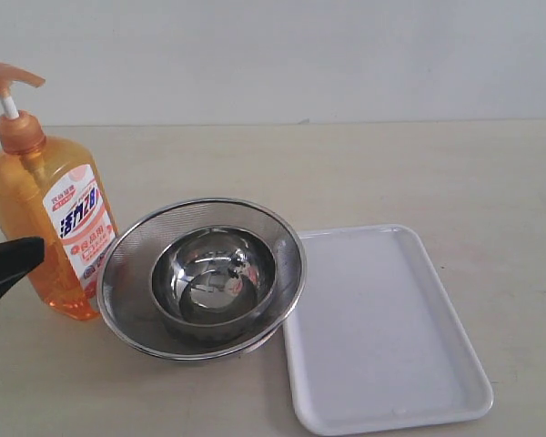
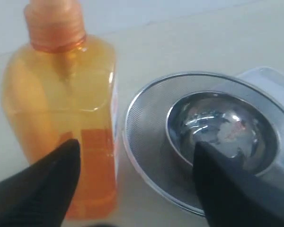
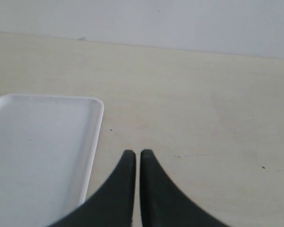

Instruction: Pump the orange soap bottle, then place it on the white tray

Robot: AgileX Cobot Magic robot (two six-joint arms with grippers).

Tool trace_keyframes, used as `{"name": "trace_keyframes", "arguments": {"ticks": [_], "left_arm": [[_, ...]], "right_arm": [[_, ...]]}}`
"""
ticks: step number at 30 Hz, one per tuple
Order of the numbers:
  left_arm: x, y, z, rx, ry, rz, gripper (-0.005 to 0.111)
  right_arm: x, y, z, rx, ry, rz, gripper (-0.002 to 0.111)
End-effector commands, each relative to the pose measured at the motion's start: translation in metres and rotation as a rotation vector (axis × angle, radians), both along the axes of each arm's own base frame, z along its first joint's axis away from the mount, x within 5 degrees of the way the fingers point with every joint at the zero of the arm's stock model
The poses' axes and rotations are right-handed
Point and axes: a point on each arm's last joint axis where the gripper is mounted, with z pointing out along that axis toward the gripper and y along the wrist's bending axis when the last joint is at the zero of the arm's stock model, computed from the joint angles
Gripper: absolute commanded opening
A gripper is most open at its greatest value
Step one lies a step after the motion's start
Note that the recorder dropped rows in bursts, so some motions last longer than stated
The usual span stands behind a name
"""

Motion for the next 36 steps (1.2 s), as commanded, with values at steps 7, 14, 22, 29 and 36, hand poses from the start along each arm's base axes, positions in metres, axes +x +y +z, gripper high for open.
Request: {"name": "trace_keyframes", "arguments": {"ticks": [7,14,22,29,36], "left_arm": [[0.0,-0.006,-0.001,-0.034,0.005,-0.06,0.064],[0.005,-0.006,0.005,-0.01,-0.018,-0.068,0.064],[0.016,-0.003,-0.011,0.018,0.079,-0.039,0.089],[0.035,0.0,-0.009,0.029,0.12,0.013,0.09],[0.052,0.0,-0.014,0.036,0.168,0.01,0.09]], "right_arm": [[0.0,0.0,0.001,-0.005,-0.018,-0.003,0.001],[0.0,0.0,0.001,-0.005,-0.018,-0.003,0.001],[0.0,0.0,0.001,-0.005,-0.018,-0.003,0.001],[0.0,0.0,0.001,-0.005,-0.018,-0.003,0.001],[0.0,0.0,0.001,-0.005,-0.018,-0.003,0.001]]}}
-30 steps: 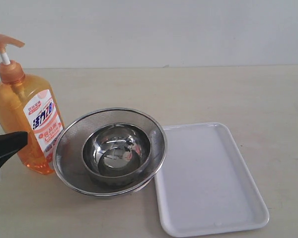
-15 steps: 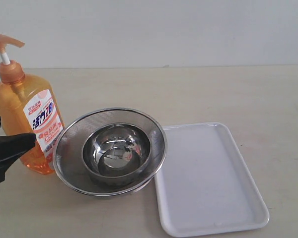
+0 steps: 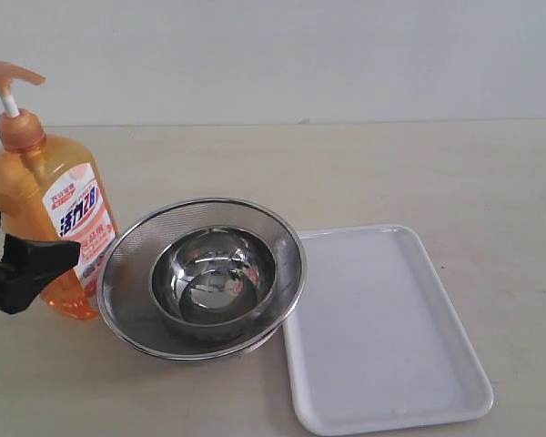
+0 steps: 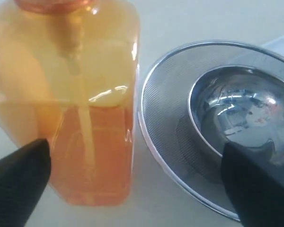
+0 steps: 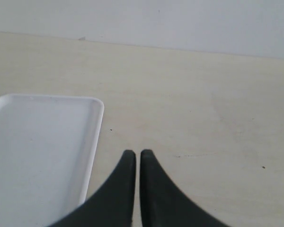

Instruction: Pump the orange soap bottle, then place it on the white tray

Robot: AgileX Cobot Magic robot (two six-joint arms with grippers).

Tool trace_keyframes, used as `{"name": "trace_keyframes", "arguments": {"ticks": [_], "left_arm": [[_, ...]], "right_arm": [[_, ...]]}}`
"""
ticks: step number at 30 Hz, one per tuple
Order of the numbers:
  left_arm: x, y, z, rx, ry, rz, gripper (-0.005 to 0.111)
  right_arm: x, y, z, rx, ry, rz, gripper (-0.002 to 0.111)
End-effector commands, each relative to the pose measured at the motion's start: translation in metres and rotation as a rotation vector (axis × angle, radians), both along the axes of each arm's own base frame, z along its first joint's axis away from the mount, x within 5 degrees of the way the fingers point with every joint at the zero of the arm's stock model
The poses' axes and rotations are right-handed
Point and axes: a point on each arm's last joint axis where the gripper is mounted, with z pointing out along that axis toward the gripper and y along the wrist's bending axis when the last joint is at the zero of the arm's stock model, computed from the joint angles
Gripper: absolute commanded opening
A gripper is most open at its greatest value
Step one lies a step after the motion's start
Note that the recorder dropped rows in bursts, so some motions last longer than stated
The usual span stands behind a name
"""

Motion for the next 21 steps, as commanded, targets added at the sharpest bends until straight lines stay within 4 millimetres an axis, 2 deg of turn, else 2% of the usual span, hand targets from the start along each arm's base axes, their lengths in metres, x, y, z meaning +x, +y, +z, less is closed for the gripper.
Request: {"name": "trace_keyframes", "arguments": {"ticks": [1,5,12,18,21], "left_arm": [[0.013,-0.001,0.0,-0.006,0.019,0.004,0.09],[0.026,-0.002,-0.003,-0.003,0.042,-0.007,0.09],[0.029,0.006,-0.01,0.049,0.078,0.068,0.09],[0.028,0.005,-0.009,0.047,0.075,0.06,0.09],[0.028,0.004,-0.009,0.117,0.042,-0.002,0.09]], "right_arm": [[0.0,0.0,0.001,-0.005,-0.018,-0.003,0.001],[0.0,0.0,0.001,-0.003,-0.017,-0.003,0.001],[0.0,0.0,0.001,-0.003,-0.017,-0.003,0.001],[0.0,0.0,0.001,-0.003,-0.017,-0.003,0.001],[0.0,0.0,0.001,-0.003,-0.017,-0.003,0.001]]}}
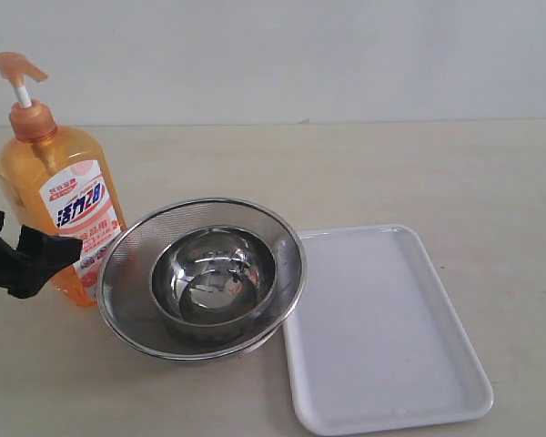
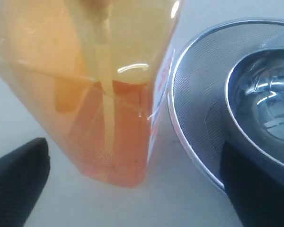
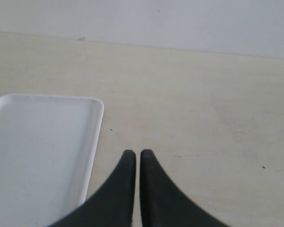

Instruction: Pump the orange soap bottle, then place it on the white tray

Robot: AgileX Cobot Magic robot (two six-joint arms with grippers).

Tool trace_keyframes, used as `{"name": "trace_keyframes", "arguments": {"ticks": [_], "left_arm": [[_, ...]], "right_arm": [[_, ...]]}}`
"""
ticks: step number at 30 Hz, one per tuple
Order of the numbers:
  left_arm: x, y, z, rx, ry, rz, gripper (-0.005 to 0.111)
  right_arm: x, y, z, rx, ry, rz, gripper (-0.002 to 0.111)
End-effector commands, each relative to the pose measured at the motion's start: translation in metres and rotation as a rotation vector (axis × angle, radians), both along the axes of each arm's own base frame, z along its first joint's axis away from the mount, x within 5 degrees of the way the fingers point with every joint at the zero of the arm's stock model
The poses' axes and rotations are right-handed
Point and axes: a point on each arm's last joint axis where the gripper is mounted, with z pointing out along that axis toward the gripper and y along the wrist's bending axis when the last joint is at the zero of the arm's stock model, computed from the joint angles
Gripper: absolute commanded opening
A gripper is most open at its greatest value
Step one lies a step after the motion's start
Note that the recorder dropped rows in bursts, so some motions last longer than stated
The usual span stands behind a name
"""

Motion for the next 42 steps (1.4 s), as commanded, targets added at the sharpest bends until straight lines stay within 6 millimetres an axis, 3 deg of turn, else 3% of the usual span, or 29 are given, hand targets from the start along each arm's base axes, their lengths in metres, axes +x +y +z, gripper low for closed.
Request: {"name": "trace_keyframes", "arguments": {"ticks": [1,12,17,23,29,42], "left_arm": [[0.001,-0.001,0.001,0.035,-0.022,-0.037,0.09],[0.001,0.001,0.001,0.046,-0.019,-0.025,0.09],[0.002,0.004,0.0,-0.007,0.015,0.067,0.11],[0.003,0.005,0.002,0.013,0.004,0.061,0.11],[0.013,0.002,0.01,-0.002,-0.024,0.034,0.11],[0.051,-0.001,-0.016,0.022,0.077,0.005,0.11]], "right_arm": [[0.0,0.0,0.001,-0.003,-0.017,-0.003,0.001],[0.0,0.0,0.001,-0.003,-0.017,-0.003,0.001],[0.0,0.0,0.001,-0.003,-0.017,-0.003,0.001],[0.0,0.0,0.001,-0.003,-0.017,-0.003,0.001],[0.0,0.0,0.001,-0.003,-0.017,-0.003,0.001],[0.0,0.0,0.001,-0.005,-0.018,-0.003,0.001]]}}
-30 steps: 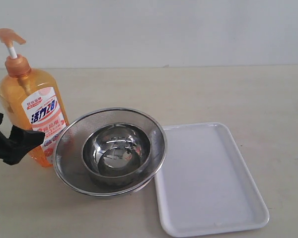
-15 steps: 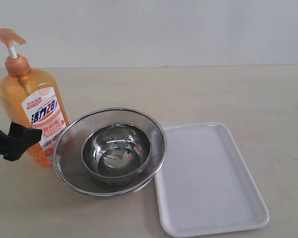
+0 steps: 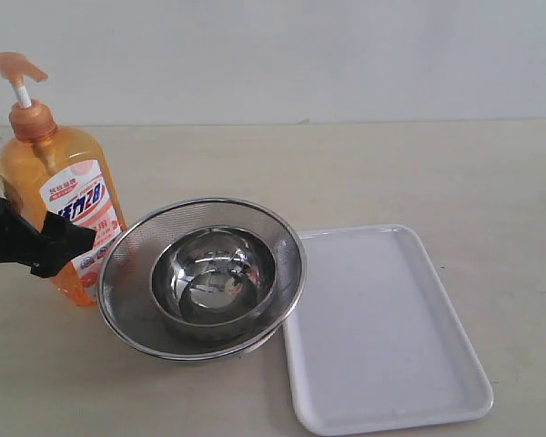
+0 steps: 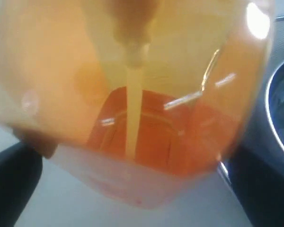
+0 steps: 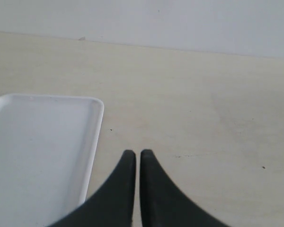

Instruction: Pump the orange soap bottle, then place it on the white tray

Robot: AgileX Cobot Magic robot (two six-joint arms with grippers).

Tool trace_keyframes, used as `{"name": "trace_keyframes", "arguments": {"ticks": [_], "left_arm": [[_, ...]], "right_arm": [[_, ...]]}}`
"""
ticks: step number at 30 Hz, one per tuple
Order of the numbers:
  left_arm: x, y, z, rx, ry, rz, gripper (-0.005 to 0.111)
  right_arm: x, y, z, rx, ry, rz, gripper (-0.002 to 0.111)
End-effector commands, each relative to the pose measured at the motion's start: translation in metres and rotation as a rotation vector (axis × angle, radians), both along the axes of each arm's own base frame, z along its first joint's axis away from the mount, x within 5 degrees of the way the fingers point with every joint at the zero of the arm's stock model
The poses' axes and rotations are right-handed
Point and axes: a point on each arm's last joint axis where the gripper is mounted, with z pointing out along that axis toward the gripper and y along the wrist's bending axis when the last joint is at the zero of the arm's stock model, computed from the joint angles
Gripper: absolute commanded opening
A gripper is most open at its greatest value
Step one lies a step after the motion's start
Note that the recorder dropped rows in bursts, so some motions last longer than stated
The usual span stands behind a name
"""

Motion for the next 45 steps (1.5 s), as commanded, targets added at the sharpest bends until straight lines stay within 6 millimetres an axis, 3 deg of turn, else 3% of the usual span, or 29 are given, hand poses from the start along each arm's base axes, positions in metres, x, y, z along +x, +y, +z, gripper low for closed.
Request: {"name": "trace_keyframes", "arguments": {"ticks": [1,7,20,22,24,31,37,45], "left_arm": [[0.015,-0.002,-0.005,-0.011,0.014,-0.015,0.11],[0.026,-0.004,-0.011,-0.016,0.033,-0.02,0.11],[0.026,-0.009,-0.009,-0.032,0.01,-0.095,0.109],[0.026,-0.009,-0.009,-0.027,0.01,-0.094,0.101],[0.026,-0.009,-0.009,-0.05,0.02,-0.072,0.087],[0.025,-0.009,-0.01,-0.059,0.028,-0.063,0.009],[0.024,-0.008,-0.01,-0.078,0.041,-0.029,0.005],[0.0,0.004,0.004,-0.04,0.01,0.107,0.005]], "right_arm": [[0.0,0.0,0.001,-0.005,-0.018,-0.003,0.001],[0.0,0.0,0.001,-0.005,-0.018,-0.003,0.001],[0.0,0.0,0.001,-0.005,-0.018,-0.003,0.001],[0.0,0.0,0.001,-0.005,-0.018,-0.003,0.001],[0.0,0.0,0.001,-0.005,-0.018,-0.003,0.001],[0.0,0.0,0.001,-0.005,-0.018,-0.003,0.001],[0.0,0.0,0.001,-0.005,-0.018,-0.003,0.001],[0.0,0.0,0.001,-0.005,-0.018,-0.003,0.001]]}}
